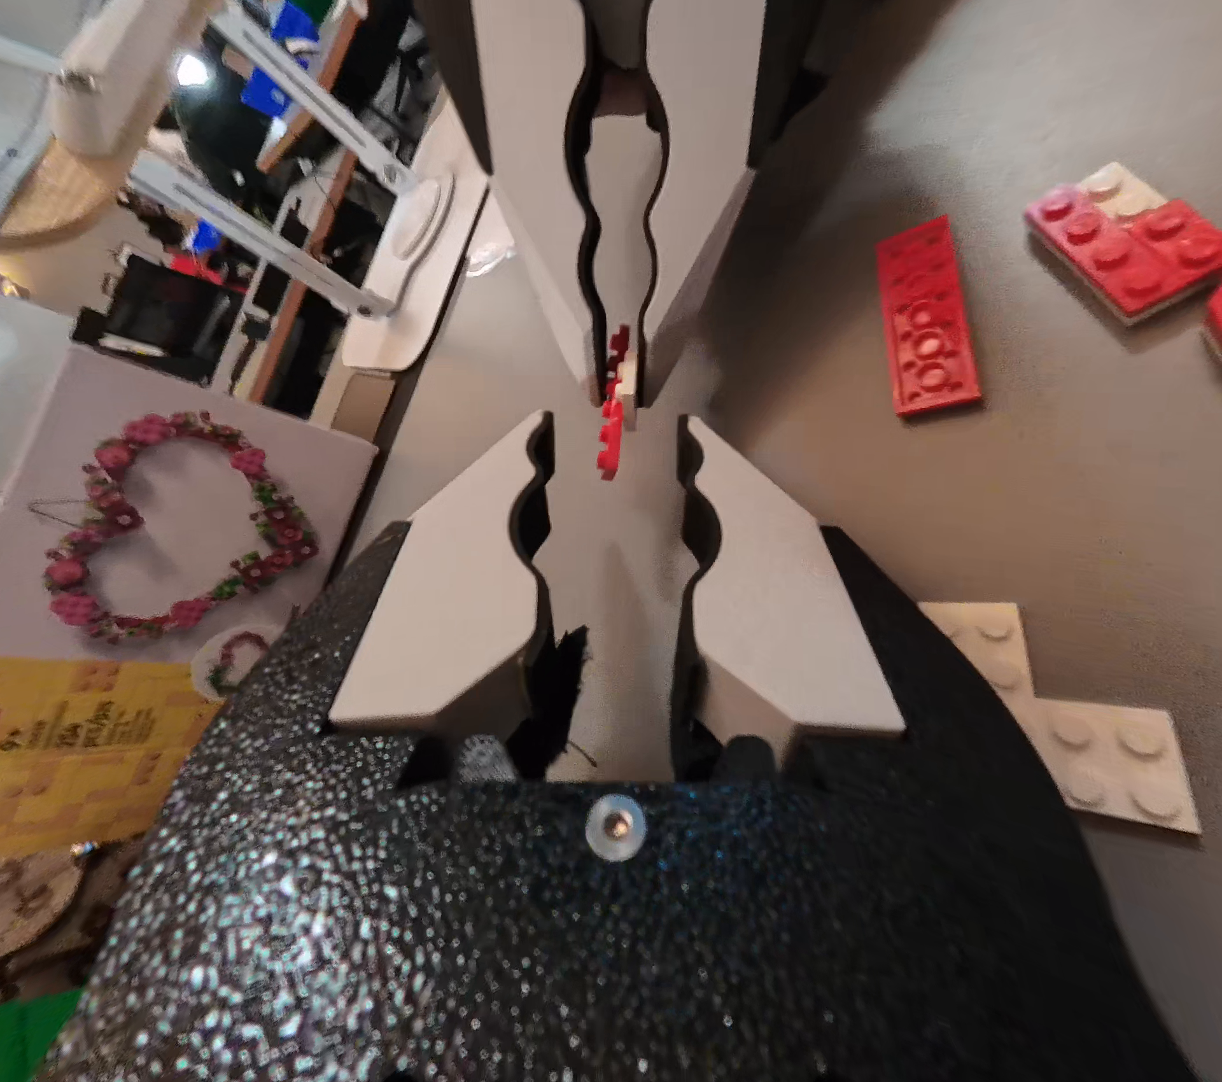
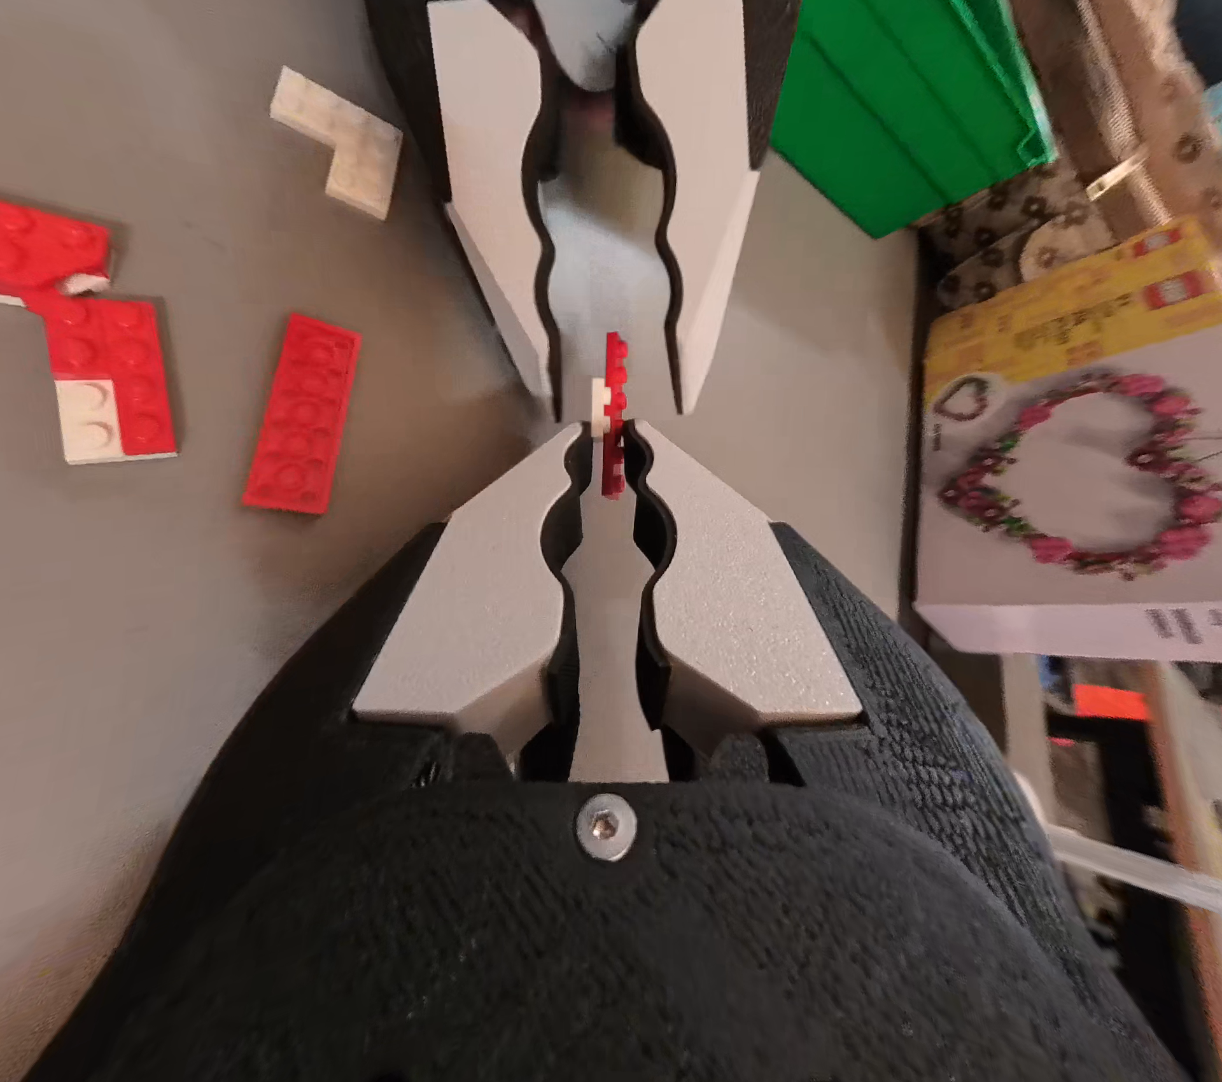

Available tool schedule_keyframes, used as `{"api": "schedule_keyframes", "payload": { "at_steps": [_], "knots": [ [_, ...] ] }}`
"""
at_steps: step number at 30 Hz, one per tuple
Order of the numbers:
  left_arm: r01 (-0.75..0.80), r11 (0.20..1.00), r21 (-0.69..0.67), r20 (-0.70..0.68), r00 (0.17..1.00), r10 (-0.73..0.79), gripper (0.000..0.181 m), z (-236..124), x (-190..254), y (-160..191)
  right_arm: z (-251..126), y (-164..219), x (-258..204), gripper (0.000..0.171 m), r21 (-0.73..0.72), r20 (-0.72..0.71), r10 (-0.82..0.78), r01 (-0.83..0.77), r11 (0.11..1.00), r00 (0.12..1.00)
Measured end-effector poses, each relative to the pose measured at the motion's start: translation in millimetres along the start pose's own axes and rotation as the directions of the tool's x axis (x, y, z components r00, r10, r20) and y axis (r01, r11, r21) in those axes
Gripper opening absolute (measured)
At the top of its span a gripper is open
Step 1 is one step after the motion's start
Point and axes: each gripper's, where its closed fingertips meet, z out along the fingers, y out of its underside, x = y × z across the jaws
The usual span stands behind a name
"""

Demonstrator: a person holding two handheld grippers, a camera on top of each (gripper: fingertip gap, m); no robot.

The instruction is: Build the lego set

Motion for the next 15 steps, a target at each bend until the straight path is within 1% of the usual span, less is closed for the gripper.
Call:
{"api": "schedule_keyframes", "payload": {
  "at_steps": [2, 4, 6, 9, 12, 15],
  "knots": [
    [-0.065, 0.997, 0.052, -0.004, 0.998, 0.065, 0.035, -4, 4, -6, -2, -6, 1, 0.008, 0.038, -0.023, -0.026, 0.027, 0.999, 0.999],
    [-0.074, 0.992, 0.102, 0.011, 0.997, 0.073, 0.033, -9, 2, -11, -8, -13, 6, 0.008, 0.100, -0.047, -0.033, 0.038, 0.994, 0.998],
    [0.007, 0.978, 0.209, 0.009, 1.000, -0.009, 0.032, -19, -4, -26, -19, -27, 7, 0.008, 0.224, -0.009, 0.033, -0.030, 0.974, 0.999],
    [0.159, 0.922, 0.354, -0.046, 0.987, -0.152, 0.032, -34, -14, -51, -39, -49, 16, 0.008, 0.397, 0.045, 0.144, -0.150, 0.905, 0.989],
    [0.215, 0.875, 0.434, -0.061, 0.976, -0.209, 0.025, -43, -20, -67, -51, -62, 19, 0.008, 0.487, 0.096, 0.190, -0.212, 0.847, 0.977],
    [0.265, 0.845, 0.464, -0.093, 0.964, -0.251, 0.020, -46, -21, -74, -54, -70, 18, 0.008, 0.523, 0.138, 0.207, -0.249, 0.815, 0.969]
  ]
}}
